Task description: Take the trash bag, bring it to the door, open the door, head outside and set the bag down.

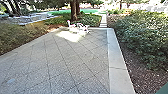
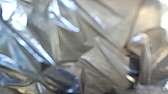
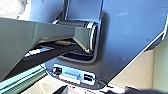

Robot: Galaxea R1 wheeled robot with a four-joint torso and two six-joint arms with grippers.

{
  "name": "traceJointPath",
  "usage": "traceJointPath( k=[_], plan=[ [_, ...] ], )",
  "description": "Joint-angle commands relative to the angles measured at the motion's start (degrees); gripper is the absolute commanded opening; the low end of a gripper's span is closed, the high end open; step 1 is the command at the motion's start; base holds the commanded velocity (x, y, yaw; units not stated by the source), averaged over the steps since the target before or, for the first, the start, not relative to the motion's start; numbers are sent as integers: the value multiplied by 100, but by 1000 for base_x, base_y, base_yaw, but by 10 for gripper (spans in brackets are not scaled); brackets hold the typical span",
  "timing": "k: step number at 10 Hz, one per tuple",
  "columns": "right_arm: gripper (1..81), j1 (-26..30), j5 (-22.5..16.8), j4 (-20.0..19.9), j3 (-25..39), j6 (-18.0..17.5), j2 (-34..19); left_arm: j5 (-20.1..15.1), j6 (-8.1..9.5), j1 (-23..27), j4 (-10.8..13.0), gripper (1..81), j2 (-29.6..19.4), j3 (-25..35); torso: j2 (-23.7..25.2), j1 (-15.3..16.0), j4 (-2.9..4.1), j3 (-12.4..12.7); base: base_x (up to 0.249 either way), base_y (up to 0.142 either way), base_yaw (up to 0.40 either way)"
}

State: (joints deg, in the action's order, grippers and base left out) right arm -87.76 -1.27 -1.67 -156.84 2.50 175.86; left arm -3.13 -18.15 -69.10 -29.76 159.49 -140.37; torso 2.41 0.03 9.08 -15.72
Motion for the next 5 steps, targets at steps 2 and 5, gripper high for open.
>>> traceJointPath(
  k=[2,5],
  plan=[
    [811,78,-427,44,85,66,145,-961,-22,1068,-504,10,-426,-43,-2,2,0,-125,0,0,0],
    [811,78,-427,35,85,66,136,-1391,-22,1709,-742,10,-646,-52,-6,7,0,-193,0,0,0]
  ],
)
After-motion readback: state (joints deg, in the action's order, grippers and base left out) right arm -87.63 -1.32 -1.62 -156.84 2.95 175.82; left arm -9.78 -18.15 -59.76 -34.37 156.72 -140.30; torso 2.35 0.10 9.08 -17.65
